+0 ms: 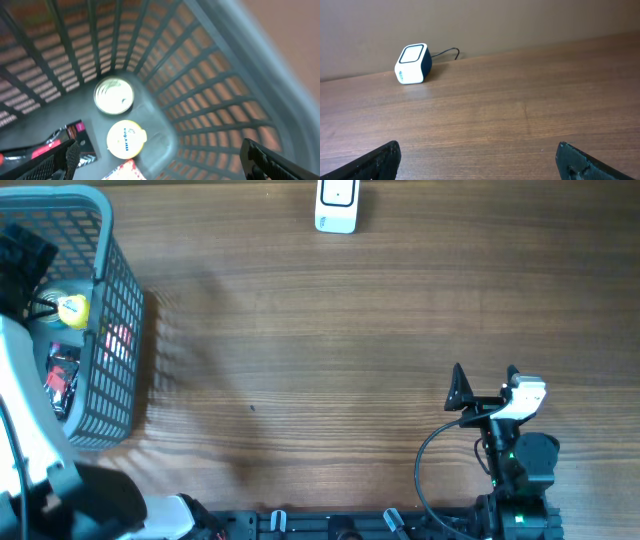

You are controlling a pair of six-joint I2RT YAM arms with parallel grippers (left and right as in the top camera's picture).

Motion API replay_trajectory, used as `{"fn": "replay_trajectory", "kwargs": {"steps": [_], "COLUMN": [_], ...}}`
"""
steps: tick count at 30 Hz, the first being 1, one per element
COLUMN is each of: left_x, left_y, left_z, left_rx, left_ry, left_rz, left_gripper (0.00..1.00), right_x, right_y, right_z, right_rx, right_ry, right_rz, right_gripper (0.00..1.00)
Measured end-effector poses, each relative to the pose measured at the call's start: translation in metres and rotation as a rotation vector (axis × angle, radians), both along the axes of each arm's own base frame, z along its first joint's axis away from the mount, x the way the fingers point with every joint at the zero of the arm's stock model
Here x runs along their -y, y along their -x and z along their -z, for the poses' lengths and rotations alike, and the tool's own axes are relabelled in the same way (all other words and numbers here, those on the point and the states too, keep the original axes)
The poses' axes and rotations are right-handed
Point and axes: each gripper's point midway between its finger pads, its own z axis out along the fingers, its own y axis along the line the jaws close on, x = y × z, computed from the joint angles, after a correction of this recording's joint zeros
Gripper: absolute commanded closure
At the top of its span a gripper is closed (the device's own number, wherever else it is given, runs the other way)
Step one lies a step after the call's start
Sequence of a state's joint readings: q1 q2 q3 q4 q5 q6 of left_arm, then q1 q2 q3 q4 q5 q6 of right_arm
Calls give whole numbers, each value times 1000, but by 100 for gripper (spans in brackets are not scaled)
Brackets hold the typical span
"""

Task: Scan the item barcode
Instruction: 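Move the left gripper over the basket toward the yellow can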

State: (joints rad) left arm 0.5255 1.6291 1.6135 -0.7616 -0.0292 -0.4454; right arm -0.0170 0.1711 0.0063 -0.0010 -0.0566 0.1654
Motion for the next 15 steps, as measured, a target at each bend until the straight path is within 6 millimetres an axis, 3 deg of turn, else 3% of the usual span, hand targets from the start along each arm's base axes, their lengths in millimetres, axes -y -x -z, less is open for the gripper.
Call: {"fn": "replay_trajectory", "kwargs": {"steps": [7, 15], "left_x": [-9, -9], "left_y": [-15, -15], "left_z": [72, 94], "left_rx": [-119, -155], "left_ry": [117, 166], "left_rz": [-51, -84], "left_gripper": [0, 2], "right_x": [-1, -1], "right_y": [0, 0], "right_z": [4, 4], "right_rx": [-16, -16], "right_ry": [-12, -14], "right_rz": [-1, -1], "right_gripper": [0, 0]}}
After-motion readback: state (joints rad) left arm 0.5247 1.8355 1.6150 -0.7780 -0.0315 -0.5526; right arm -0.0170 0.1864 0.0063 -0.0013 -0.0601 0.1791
